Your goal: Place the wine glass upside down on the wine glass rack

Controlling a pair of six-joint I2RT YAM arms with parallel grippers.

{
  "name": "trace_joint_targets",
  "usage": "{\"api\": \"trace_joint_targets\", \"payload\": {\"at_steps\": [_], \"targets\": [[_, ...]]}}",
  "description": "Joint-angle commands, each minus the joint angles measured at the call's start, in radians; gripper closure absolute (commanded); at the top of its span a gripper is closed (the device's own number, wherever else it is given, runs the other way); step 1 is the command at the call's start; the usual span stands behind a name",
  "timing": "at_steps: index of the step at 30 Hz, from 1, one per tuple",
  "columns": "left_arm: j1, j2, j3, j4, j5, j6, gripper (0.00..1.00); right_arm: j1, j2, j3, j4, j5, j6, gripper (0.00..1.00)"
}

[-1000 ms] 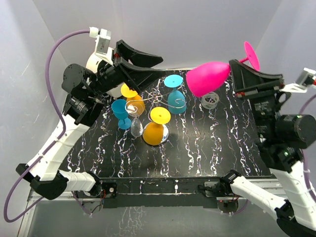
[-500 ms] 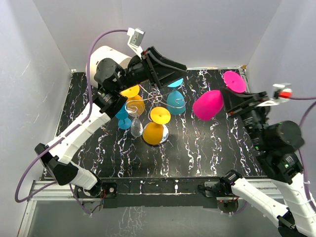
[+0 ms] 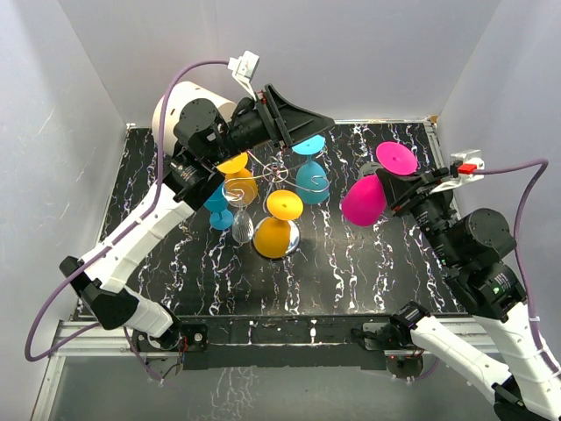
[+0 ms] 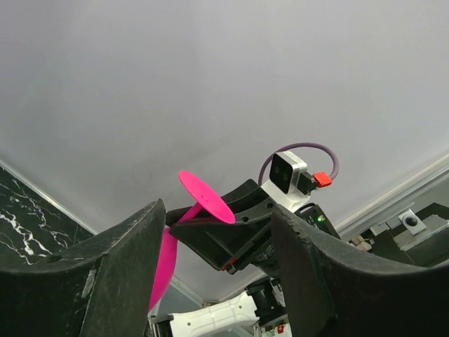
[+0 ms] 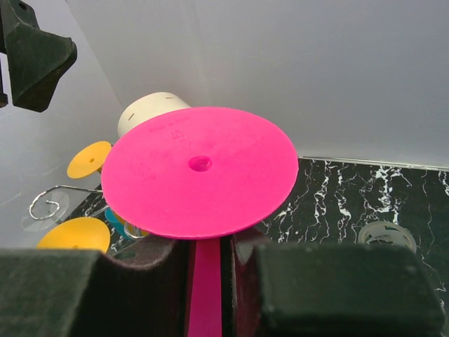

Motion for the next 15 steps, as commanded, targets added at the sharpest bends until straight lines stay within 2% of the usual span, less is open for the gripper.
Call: {"api": "trace_joint_targets", "payload": {"at_steps": [1,7,15], "targets": [[-0.007,-0.031,-0.007,-0.019,0.011,-0.056,0.4,0.001,0.012,-0.004,0.024,0.028,-0.051,1.0],[-0.033,0.003,-0.017,-0.038,-0.016,-0.149,0.46,0.002,0.02,-0.027,0.061,0.011,-0.074,1.0],[-0.096,0.045,0.008,-0.118,-0.076,-0.171,0.5,0.001,0.056,-0.047,0.139,-0.029,-0.122,1.0]]}}
